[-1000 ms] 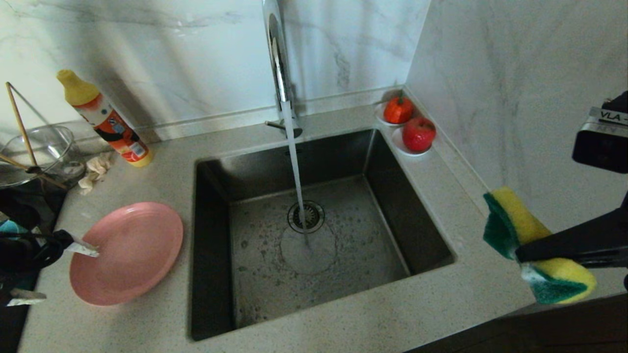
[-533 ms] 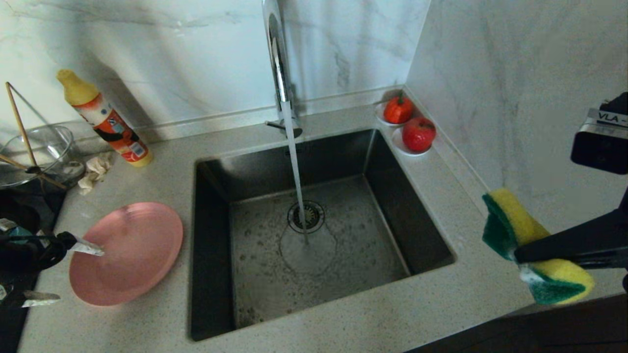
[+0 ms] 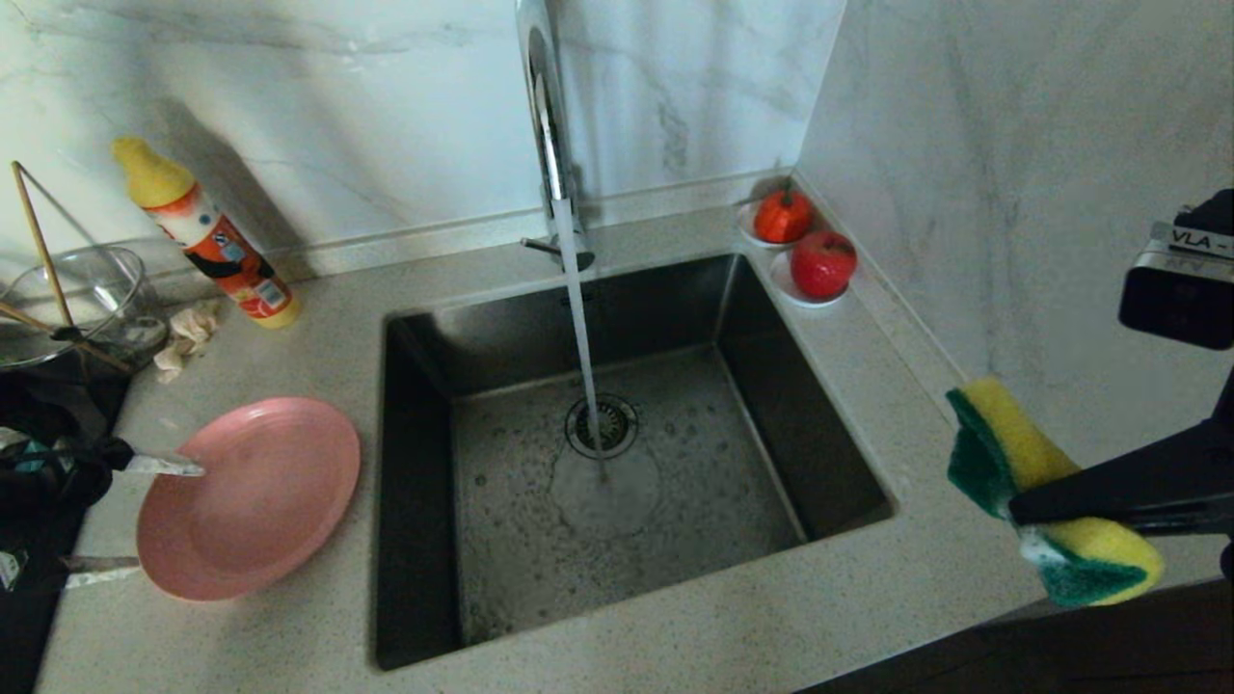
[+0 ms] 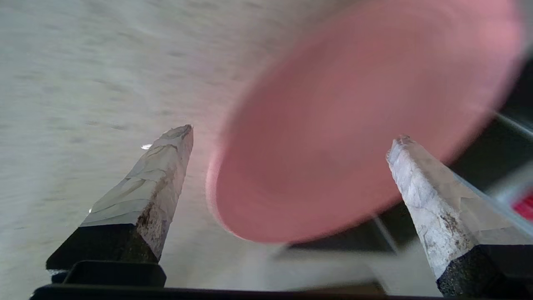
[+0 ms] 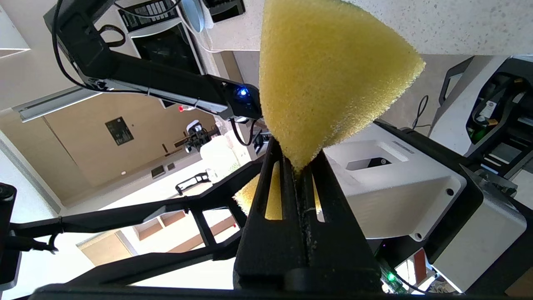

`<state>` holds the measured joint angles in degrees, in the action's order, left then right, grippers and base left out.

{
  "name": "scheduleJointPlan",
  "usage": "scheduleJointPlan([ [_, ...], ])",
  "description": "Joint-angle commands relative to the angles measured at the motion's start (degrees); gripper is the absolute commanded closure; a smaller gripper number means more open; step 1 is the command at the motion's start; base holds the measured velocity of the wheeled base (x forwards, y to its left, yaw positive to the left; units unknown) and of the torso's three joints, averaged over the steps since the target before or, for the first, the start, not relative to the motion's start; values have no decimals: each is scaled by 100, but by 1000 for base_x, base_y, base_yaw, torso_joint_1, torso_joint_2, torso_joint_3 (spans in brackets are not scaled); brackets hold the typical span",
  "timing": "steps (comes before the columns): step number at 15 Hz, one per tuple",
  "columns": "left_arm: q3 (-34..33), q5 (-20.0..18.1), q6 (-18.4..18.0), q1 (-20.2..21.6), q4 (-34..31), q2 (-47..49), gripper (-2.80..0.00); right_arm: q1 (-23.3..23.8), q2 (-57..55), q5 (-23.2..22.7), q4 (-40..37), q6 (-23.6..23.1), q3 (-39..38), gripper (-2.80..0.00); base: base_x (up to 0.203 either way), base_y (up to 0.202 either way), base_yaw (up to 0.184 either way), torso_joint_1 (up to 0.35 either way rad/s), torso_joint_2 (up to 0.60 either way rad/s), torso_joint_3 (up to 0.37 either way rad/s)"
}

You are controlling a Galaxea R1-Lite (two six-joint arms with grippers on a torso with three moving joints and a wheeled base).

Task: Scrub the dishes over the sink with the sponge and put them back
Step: Wash the plate

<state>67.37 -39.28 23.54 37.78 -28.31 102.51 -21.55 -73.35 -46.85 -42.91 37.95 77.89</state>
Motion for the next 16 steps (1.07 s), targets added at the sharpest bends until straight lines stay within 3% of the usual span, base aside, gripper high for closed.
scheduleJointPlan([
  [1, -13, -251, 13, 46, -8, 21, -280, 2, 5, -26, -24, 20, -1, 0, 0, 0, 0, 0, 0, 0],
  [11, -49, -412, -16, 238, 221, 278, -280, 2, -57, -17, -24, -7, -30, 0, 0, 0, 0, 0, 0, 0],
  [16, -48, -774, -16, 327, 221, 287, -280, 2, -39, -17, -24, 2, -41, 0, 0, 0, 0, 0, 0, 0],
])
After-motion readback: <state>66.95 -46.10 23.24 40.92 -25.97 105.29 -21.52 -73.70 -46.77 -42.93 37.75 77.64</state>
